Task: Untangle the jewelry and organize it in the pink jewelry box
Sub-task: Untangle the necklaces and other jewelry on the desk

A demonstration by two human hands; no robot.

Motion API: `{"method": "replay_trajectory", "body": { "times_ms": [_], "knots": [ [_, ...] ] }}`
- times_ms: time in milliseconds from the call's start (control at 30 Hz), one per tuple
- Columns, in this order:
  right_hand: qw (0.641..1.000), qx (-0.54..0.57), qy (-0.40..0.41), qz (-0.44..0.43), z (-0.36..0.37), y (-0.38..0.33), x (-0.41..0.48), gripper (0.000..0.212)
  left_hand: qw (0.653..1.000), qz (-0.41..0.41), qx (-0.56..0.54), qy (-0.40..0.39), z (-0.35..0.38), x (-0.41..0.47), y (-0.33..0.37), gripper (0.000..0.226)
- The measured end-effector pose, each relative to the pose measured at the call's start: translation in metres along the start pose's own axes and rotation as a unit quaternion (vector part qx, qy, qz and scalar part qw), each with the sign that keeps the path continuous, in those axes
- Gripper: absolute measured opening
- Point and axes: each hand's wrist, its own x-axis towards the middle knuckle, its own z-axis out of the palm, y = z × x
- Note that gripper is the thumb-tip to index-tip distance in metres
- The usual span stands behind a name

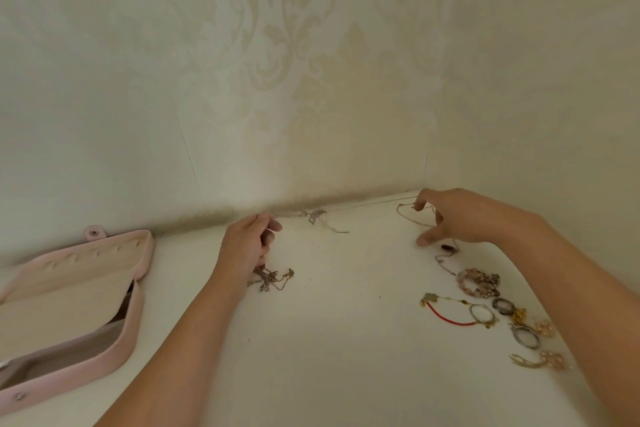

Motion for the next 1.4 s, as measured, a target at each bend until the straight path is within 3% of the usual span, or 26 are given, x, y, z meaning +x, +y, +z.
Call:
{"method": "replay_trajectory", "body": {
  "times_ms": [100, 167, 433, 567, 700, 833, 1033, 1200, 1400],
  "knots": [
    [0.999, -0.017, 0.047, -0.002, 0.004, 0.005, 0.006, 0.029, 0.985, 0.057, 0.116, 0.114, -0.002, 0.001, -0.005, 0.031],
    [0.998, -0.030, 0.052, -0.003, 0.005, 0.008, 0.008, 0.021, 0.970, 0.070, 0.166, 0.163, -0.007, 0.004, -0.008, 0.029],
    [0.998, -0.058, 0.001, 0.038, -0.001, 0.013, 0.006, 0.032, 0.919, 0.055, 0.345, 0.183, -0.016, 0.008, -0.016, 0.026],
    [0.999, -0.027, 0.020, 0.022, 0.000, 0.007, 0.005, 0.014, 0.911, 0.126, 0.383, 0.087, -0.005, 0.003, -0.013, 0.034],
    [0.997, 0.025, 0.070, -0.031, 0.010, -0.017, 0.007, 0.014, 0.913, 0.170, 0.368, -0.031, 0.006, 0.003, -0.018, 0.031],
    [0.980, 0.115, 0.107, -0.124, 0.037, -0.058, 0.018, 0.024, 0.907, 0.180, 0.380, -0.023, 0.012, 0.003, -0.018, 0.005],
    [0.948, 0.264, 0.073, -0.164, 0.071, -0.113, 0.033, 0.032, 0.949, 0.153, 0.273, -0.037, 0.008, 0.002, -0.017, 0.008],
    [0.931, 0.310, 0.096, -0.167, 0.080, -0.125, 0.037, 0.013, 0.959, 0.152, 0.234, -0.045, 0.006, 0.003, -0.016, 0.016],
    [0.925, 0.302, 0.107, -0.207, 0.085, -0.122, 0.031, 0.003, 0.963, 0.111, 0.222, -0.108, 0.002, -0.001, -0.009, 0.022]
  ]
}}
